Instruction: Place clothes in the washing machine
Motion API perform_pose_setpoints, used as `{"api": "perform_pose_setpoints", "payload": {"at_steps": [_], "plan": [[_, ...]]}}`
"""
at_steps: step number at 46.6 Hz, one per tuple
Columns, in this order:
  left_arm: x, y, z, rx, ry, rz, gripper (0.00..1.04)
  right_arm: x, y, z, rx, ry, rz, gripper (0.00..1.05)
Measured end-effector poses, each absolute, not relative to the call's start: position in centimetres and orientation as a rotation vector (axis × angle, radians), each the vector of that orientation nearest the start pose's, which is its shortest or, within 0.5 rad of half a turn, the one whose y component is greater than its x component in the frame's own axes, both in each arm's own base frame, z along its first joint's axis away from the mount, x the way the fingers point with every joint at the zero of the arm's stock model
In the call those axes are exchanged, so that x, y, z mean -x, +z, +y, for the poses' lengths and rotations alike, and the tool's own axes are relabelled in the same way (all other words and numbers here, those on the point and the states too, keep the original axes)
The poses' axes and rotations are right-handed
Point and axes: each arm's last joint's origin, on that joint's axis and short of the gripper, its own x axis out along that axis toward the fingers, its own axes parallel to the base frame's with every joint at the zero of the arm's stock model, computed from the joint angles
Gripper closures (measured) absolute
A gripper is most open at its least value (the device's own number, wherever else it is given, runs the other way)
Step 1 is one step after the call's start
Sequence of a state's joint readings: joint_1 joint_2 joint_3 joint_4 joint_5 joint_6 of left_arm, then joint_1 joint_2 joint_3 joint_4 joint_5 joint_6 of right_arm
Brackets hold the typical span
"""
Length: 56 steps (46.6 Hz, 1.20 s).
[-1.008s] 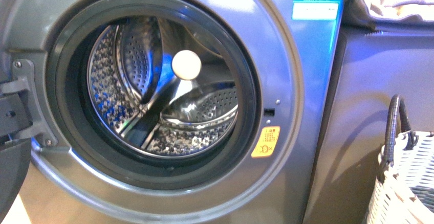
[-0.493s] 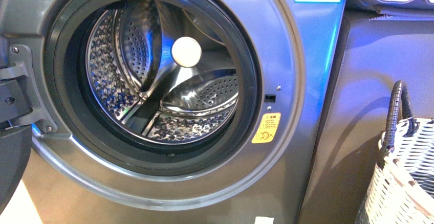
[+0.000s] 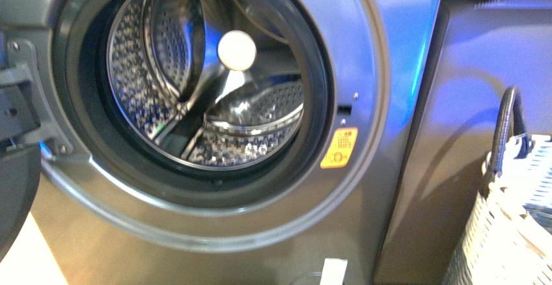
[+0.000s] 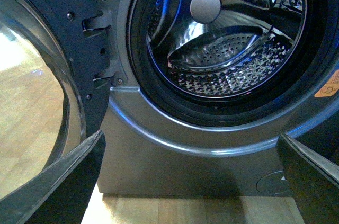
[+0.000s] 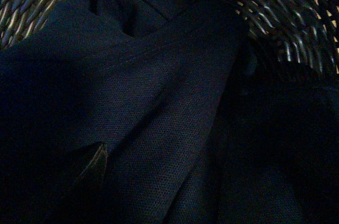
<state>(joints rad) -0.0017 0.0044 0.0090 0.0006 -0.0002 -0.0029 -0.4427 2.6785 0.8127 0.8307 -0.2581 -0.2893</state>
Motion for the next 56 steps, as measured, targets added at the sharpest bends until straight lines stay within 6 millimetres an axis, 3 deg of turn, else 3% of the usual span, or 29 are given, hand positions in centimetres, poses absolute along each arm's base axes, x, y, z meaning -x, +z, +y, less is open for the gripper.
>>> {"api": "perform_pose_setpoints", "payload": {"at_steps": [24, 56], "plan": [[-9.7, 16.6, 0.0, 0.003, -0.002, -0.005, 0.06, -27.5, -13.1, -11.9, -0.109, -0.013, 1.041, 0.08], [-9.7, 16.6, 0.0, 0.003, -0.002, -0.005, 0.06, -26.0, -16.1, -12.1, -0.099, -0.032, 1.063, 0.08]]}}
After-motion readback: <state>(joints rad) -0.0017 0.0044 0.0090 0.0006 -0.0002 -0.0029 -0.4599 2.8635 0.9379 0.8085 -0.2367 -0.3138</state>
